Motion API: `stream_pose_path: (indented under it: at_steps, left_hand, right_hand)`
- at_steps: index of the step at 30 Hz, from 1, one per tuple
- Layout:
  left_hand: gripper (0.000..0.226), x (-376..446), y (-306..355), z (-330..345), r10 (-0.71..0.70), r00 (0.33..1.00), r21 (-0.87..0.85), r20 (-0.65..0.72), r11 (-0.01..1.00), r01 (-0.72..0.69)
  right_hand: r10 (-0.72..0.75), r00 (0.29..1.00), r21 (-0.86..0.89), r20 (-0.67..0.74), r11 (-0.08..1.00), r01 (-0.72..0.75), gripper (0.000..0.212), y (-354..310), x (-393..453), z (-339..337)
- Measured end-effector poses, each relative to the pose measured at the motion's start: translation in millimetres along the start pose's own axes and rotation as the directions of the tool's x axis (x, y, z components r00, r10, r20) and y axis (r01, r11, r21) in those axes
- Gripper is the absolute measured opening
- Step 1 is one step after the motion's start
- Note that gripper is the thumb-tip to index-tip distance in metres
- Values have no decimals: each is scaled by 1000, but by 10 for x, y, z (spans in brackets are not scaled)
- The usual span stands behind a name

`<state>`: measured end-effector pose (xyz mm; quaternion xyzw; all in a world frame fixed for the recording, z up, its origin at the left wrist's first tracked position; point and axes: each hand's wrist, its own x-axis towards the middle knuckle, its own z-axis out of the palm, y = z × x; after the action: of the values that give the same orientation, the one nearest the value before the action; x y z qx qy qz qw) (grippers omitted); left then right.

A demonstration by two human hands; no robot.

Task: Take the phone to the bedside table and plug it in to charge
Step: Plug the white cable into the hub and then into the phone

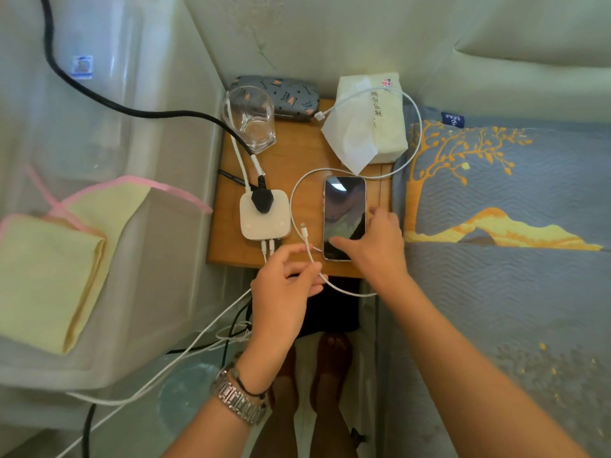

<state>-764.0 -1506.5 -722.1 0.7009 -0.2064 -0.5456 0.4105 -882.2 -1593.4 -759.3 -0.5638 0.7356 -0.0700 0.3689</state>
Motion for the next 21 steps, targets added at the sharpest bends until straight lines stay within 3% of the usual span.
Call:
stream_pose_path:
  at_steps: [8, 21]
  left_hand:
    - [25, -42, -116, -99, -48, 998, -7, 28, 999, 48]
    - [26, -232, -2, -384, -66, 998, 16, 11, 998, 65]
  right_hand:
    - [64, 986, -219, -157, 971, -98, 102, -92, 74, 353]
    - [68, 990, -214, -123, 972, -93, 92, -8, 104, 238]
